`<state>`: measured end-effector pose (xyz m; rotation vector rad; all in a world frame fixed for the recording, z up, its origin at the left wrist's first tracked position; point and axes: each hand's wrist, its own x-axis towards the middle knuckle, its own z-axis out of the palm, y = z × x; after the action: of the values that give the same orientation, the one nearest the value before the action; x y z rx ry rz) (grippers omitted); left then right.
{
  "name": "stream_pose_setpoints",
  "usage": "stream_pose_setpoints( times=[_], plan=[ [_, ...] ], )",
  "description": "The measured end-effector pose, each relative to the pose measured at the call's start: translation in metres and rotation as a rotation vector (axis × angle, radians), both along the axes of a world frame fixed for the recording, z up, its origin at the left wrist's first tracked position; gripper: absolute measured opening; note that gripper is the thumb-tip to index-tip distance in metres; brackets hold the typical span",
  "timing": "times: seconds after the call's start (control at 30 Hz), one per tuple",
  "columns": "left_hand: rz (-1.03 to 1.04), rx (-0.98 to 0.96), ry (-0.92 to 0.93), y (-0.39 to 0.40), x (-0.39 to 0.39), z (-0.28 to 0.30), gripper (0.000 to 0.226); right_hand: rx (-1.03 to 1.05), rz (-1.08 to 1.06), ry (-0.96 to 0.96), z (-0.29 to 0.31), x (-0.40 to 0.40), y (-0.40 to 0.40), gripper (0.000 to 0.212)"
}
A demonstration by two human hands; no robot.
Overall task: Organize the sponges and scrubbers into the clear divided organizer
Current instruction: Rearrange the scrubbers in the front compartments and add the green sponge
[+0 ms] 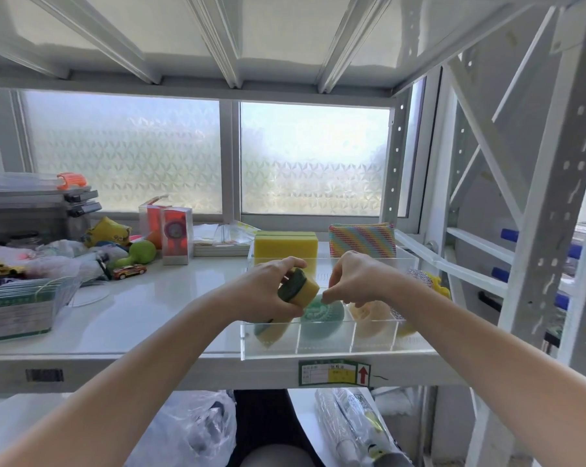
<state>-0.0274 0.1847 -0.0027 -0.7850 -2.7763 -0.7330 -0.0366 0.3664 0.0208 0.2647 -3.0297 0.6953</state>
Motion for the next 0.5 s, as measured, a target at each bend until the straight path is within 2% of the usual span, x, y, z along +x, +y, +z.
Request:
stream_pose_setpoints(
  times=[0.27,0.43,0.5],
  plan=[
    [0.0,0.011,0.013,0.0,-0.001,-0.001,0.076,0.139,-0.029,0.044,-0.005,0.002,-0.007,0.039],
    [-0.006,0.022,0.021,0.0,-0.001,-0.001,0.076,0.31,-0.014,0.066,-0.007,0.004,-0.017,0.054],
    [-0.006,0.021,0.029,-0.001,-0.001,-0.002,0.076,0.349,-0.001,0.049,-0.007,0.003,-0.022,0.05]
  ],
)
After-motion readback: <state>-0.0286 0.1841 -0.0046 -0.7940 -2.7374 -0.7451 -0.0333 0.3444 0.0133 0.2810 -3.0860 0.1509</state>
